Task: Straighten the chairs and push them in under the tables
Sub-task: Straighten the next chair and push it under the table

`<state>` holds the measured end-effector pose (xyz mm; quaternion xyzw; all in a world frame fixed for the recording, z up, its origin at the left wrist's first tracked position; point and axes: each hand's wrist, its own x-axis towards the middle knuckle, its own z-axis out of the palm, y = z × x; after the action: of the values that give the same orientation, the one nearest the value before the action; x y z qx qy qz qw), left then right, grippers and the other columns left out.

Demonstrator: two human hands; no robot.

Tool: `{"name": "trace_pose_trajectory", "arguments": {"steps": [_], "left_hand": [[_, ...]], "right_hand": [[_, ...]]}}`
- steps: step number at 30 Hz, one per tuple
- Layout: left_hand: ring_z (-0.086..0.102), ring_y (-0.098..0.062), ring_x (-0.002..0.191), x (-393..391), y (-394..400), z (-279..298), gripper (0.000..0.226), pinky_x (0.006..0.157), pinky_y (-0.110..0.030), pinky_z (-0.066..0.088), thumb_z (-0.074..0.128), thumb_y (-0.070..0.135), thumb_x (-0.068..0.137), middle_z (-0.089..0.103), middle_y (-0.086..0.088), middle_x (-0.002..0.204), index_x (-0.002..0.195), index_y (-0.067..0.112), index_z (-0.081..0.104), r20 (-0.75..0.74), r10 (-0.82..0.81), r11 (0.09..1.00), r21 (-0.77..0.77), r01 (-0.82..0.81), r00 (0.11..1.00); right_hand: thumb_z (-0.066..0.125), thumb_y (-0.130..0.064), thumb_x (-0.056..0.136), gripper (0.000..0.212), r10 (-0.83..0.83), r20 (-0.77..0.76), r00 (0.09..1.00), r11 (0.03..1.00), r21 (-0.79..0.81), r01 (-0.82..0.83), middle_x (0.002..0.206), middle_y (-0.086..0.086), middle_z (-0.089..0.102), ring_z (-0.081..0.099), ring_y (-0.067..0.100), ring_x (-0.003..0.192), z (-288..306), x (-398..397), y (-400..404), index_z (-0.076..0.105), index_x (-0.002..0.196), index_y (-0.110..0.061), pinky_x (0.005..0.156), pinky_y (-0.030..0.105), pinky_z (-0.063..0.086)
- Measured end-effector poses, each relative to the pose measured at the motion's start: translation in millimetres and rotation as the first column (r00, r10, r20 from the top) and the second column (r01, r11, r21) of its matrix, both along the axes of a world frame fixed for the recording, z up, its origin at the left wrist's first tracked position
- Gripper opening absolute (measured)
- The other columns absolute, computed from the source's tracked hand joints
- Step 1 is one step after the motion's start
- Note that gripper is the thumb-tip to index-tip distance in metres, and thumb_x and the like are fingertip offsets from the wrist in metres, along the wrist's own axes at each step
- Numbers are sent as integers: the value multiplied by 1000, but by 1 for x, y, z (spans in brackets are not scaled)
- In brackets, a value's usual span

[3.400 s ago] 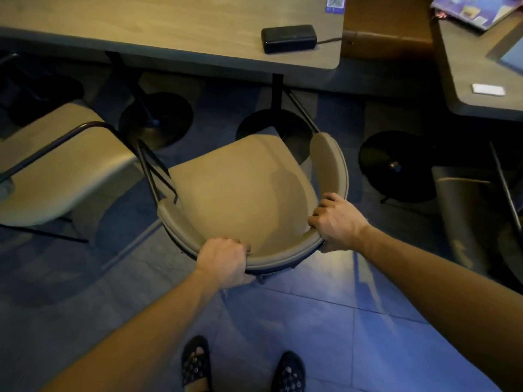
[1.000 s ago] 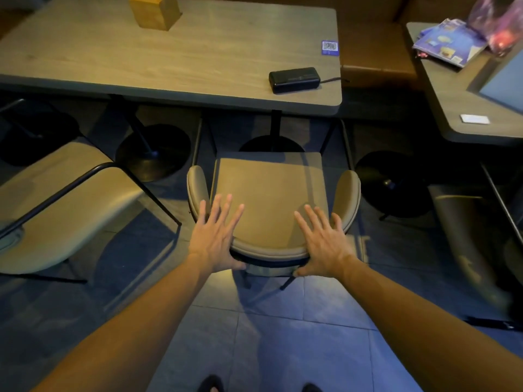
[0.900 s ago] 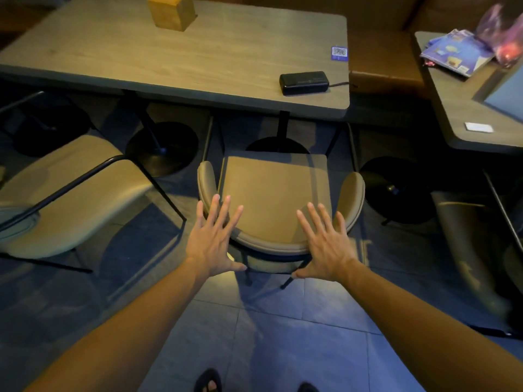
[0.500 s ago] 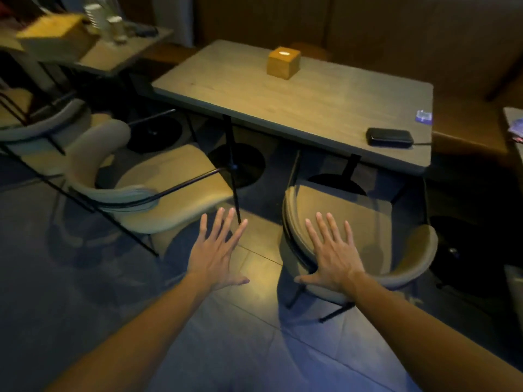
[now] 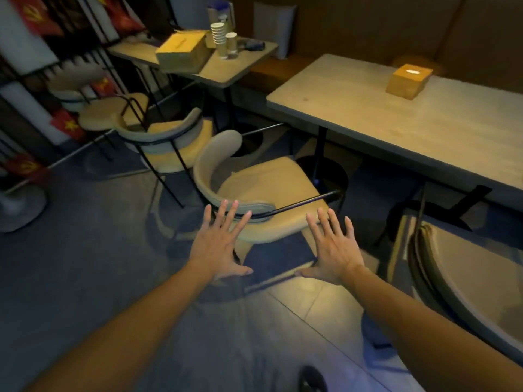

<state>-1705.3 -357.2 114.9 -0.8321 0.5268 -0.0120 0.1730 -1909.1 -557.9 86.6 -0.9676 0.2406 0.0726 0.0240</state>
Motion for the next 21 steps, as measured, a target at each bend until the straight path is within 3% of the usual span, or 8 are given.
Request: {"name": "trace_pose_trajectory", "arguments": {"steps": [16, 21], "left_hand": [[-26, -37, 147, 308, -47, -40, 136, 115, -63, -13, 27, 104, 56, -31, -14, 159, 146, 24, -37, 5, -87, 981, 177, 85, 996], [-27, -35, 147, 374, -59, -65, 137, 115, -62, -12, 26, 104, 55, -30, -13, 160, 146, 24, -37, -40, -184, 965, 181, 188, 982]], "right_hand": [[50, -92, 64, 134, -12, -105, 994, 989, 144, 27, 164, 14, -17, -16, 35, 149, -56, 299, -7, -19, 154, -18, 118, 59, -4], [53, -91, 63, 135, -122, -169, 978, 969, 192, 154, 165, 12, -9, -10, 33, 150, -78, 356, 12, -15, 155, -19, 117, 59, -2]]}}
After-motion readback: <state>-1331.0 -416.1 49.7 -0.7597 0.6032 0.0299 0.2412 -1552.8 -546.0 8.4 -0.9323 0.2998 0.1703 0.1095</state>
